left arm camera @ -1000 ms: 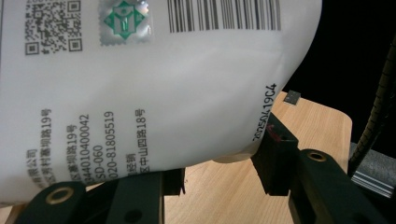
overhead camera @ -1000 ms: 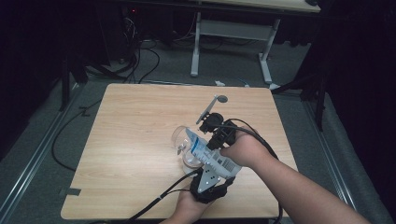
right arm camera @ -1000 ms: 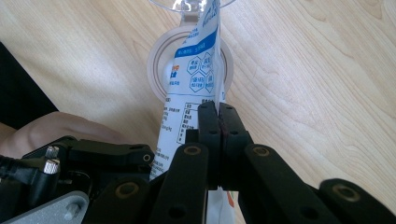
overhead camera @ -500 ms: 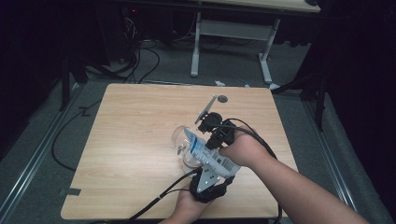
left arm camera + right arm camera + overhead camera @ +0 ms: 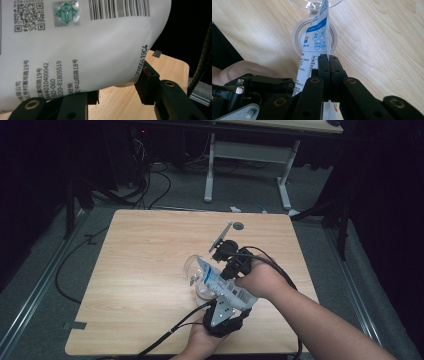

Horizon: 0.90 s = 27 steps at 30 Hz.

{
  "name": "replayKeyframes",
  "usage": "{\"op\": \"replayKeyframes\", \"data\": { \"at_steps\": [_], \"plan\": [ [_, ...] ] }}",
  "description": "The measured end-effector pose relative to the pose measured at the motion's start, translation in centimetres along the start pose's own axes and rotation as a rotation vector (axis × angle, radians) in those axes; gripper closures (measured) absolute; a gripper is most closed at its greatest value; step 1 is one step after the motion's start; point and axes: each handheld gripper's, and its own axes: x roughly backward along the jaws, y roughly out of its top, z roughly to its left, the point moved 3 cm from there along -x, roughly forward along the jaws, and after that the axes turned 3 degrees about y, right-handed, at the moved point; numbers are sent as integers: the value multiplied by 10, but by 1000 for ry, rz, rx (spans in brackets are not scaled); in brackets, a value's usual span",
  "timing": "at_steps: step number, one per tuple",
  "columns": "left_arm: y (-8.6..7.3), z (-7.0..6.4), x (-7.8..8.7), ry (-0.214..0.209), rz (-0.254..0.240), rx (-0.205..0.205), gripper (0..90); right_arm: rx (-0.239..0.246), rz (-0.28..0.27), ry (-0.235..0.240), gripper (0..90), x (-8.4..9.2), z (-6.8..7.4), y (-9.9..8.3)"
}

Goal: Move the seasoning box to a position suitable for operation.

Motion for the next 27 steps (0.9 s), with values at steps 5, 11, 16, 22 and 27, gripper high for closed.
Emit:
{"op": "replayKeyframes", "data": {
  "at_steps": [5, 11, 16, 22, 27],
  "plan": [
    [0, 0, 0, -2, 0, 0, 597, -1, 0, -1, 899, 0, 0, 0],
    [0, 0, 0, -3, 0, 2, 598, -2, 1, 1, 900, 0, 0, -1],
    [1, -1, 0, -3, -2, 2, 598, 1, 1, 1, 899, 0, 0, 0],
    [2, 0, 0, -3, -5, 3, 598, 5, 0, 0, 899, 1, 0, 0],
    [3, 0, 0, -5, -8, 8, 598, 5, 1, -3, 899, 1, 1, 1]
  ]
}}
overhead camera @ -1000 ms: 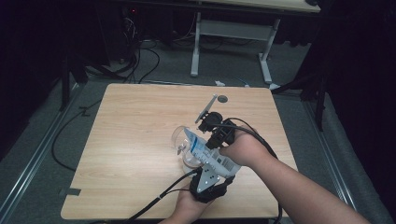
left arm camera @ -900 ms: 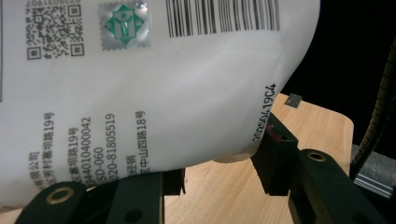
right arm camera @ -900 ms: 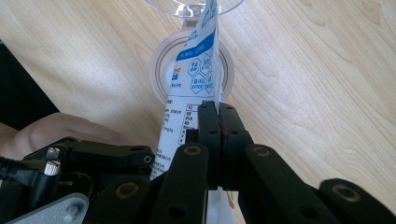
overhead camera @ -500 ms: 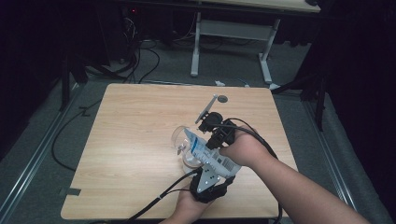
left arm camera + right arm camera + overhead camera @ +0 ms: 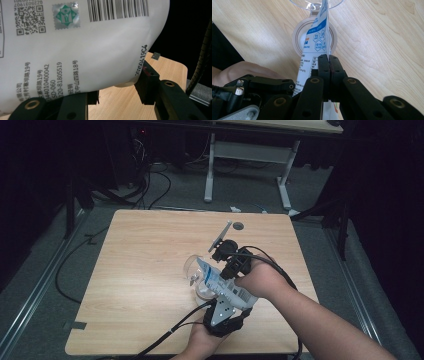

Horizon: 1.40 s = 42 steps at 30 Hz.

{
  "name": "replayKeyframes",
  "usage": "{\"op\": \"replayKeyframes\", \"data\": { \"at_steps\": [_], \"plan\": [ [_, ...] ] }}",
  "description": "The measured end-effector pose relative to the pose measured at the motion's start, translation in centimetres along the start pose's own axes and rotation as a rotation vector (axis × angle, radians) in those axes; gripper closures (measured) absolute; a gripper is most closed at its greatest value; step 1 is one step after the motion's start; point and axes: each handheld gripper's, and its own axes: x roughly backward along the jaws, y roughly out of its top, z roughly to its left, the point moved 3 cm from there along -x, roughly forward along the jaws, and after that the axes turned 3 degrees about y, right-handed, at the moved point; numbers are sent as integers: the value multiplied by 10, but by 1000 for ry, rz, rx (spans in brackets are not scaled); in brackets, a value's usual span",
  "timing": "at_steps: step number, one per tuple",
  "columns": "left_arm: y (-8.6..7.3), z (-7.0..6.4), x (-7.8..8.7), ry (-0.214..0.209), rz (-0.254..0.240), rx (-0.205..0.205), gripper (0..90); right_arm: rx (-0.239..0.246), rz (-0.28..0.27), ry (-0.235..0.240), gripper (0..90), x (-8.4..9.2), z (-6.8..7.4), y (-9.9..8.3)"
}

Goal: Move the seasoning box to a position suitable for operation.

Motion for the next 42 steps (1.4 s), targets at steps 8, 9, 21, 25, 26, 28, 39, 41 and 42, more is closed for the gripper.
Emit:
{"op": "replayKeyframes", "data": {
  "at_steps": [8, 9, 21, 25, 26, 28, 39, 41, 42],
  "plan": [
    [0, 0, 0, -1, -2, -1, 598, -2, 3, -3, 900, 0, 0, 0],
    [0, 0, 0, 0, -3, -1, 598, -1, 2, -3, 899, 0, 0, 0],
    [1, 1, 1, 0, -5, -1, 598, 0, -4, 2, 899, 0, 1, 1],
    [1, 1, 1, 1, -5, -3, 598, 3, -3, 2, 900, 1, 0, 1],
    [1, 1, 1, 1, -5, -3, 599, 3, -3, 2, 900, 1, 0, 1],
    [1, 0, 1, 1, -5, -3, 598, 3, -3, 2, 900, 0, 0, 1],
    [1, 0, 1, 0, -10, 1, 599, 8, -2, 1, 899, 1, 0, 2],
    [1, 0, 1, -1, -11, 2, 599, 3, -1, 4, 899, 1, 0, 1],
    [1, 0, 1, -1, -11, 2, 599, 3, 1, 0, 900, 1, 0, 1]
  ]
}}
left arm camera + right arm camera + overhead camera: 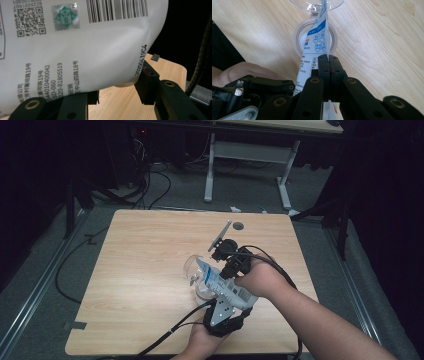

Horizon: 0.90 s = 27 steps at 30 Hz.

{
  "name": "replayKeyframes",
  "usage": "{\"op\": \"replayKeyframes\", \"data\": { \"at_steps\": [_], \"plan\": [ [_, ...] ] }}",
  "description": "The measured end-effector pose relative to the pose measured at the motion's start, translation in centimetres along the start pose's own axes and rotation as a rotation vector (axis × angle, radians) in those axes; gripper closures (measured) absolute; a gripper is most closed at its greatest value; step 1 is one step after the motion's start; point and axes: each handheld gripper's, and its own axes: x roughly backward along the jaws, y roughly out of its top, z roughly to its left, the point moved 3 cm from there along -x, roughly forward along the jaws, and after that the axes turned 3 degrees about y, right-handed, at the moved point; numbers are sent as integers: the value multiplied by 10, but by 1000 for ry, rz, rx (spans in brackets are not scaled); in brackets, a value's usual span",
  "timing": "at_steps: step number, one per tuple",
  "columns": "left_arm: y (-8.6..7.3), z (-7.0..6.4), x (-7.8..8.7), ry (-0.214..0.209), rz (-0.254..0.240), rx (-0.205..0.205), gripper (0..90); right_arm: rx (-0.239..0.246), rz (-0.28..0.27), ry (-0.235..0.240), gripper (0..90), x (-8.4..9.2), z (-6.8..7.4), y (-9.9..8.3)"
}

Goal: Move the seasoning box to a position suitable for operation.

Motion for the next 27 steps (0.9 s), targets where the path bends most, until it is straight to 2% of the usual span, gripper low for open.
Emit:
{"op": "replayKeyframes", "data": {
  "at_steps": [27],
  "plan": [
    [2, 0, 1, -1, -1, -5, 600, -2, -11, 5, 899, 1, -1, 0]
  ]
}}
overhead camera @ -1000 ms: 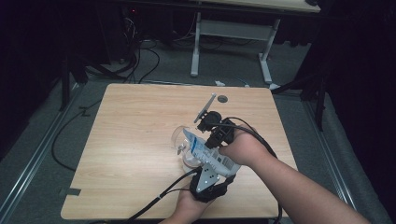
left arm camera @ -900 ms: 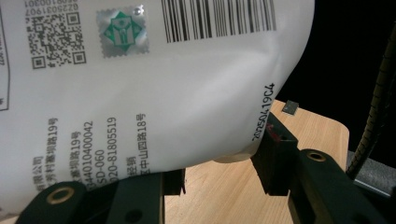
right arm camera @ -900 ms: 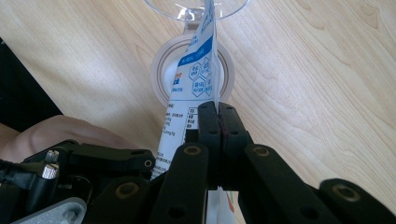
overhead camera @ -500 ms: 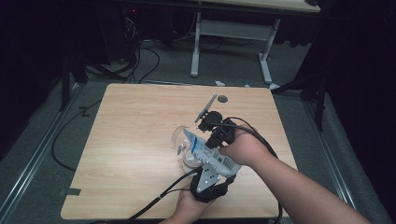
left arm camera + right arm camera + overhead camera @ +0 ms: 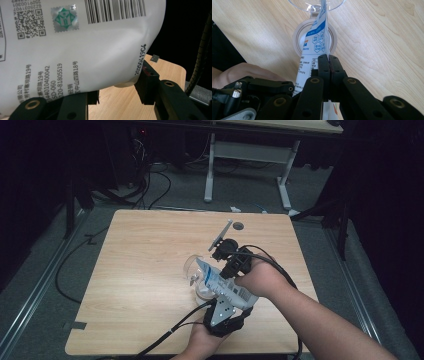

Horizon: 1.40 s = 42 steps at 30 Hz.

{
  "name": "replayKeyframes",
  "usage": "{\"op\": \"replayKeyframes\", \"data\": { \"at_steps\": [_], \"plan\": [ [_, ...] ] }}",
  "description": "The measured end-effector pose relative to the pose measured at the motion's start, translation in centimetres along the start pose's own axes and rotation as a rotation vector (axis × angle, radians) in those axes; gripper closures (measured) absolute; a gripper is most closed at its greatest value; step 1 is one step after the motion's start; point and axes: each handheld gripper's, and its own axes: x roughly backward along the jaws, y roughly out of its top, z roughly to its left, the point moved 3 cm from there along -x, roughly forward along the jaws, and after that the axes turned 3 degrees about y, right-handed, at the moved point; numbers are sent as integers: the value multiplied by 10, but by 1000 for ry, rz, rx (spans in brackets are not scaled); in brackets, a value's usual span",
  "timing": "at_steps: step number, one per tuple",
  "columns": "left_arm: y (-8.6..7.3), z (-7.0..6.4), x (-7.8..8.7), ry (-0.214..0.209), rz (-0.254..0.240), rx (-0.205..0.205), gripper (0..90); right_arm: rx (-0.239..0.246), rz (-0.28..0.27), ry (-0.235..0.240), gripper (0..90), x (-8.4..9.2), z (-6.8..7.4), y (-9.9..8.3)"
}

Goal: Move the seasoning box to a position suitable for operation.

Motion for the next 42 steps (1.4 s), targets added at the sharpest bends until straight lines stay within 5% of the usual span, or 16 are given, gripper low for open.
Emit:
{"op": "replayKeyframes", "data": {
  "at_steps": [42],
  "plan": [
    [1, 0, 0, -3, -9, 8, 599, 6, 8, -6, 899, -3, 1, 3]
  ]
}}
